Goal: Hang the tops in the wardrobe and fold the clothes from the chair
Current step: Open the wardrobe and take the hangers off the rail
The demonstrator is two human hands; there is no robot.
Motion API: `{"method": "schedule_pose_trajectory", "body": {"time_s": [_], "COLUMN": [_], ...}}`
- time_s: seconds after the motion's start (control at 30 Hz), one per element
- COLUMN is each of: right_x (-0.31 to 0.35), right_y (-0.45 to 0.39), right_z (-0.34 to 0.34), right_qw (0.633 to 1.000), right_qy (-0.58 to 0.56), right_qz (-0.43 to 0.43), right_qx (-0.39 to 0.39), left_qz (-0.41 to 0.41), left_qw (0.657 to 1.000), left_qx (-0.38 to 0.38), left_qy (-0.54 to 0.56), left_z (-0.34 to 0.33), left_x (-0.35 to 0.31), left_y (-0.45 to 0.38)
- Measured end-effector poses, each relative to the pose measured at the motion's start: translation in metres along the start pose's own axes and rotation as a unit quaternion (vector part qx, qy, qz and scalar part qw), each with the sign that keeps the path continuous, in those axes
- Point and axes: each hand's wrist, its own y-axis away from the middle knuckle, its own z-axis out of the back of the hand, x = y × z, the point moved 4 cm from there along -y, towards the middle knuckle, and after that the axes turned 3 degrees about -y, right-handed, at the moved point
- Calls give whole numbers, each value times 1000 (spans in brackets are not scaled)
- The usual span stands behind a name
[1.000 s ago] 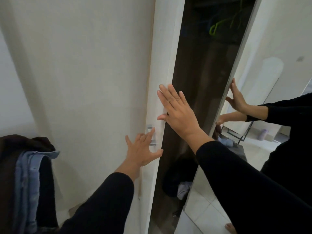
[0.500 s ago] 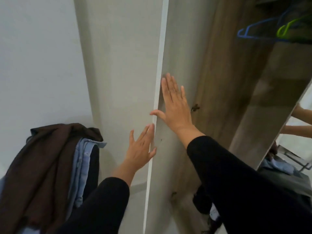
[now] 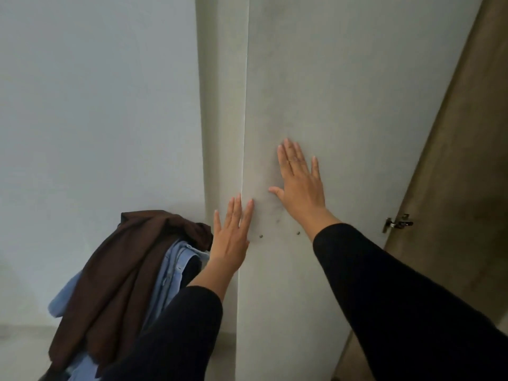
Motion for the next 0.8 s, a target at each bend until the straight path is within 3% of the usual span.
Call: {"method": "schedule_pose_trajectory", "body": {"time_s": [0.23, 0.8], "right_x": [-15, -45], "right_y": [-31, -94], "right_z": [-32, -76], "right_qw": [1000, 994], "right_qy": [-6, 92], "right_qz": [18, -63], "right_qx": [5, -18], "left_qz": [47, -37], "left_qw": [997, 992], "left_qx": [-14, -33], "left_qy": [-52, -115], "left_z": [-15, -39], "left_x": [7, 25], "left_y": [-39, -143]}}
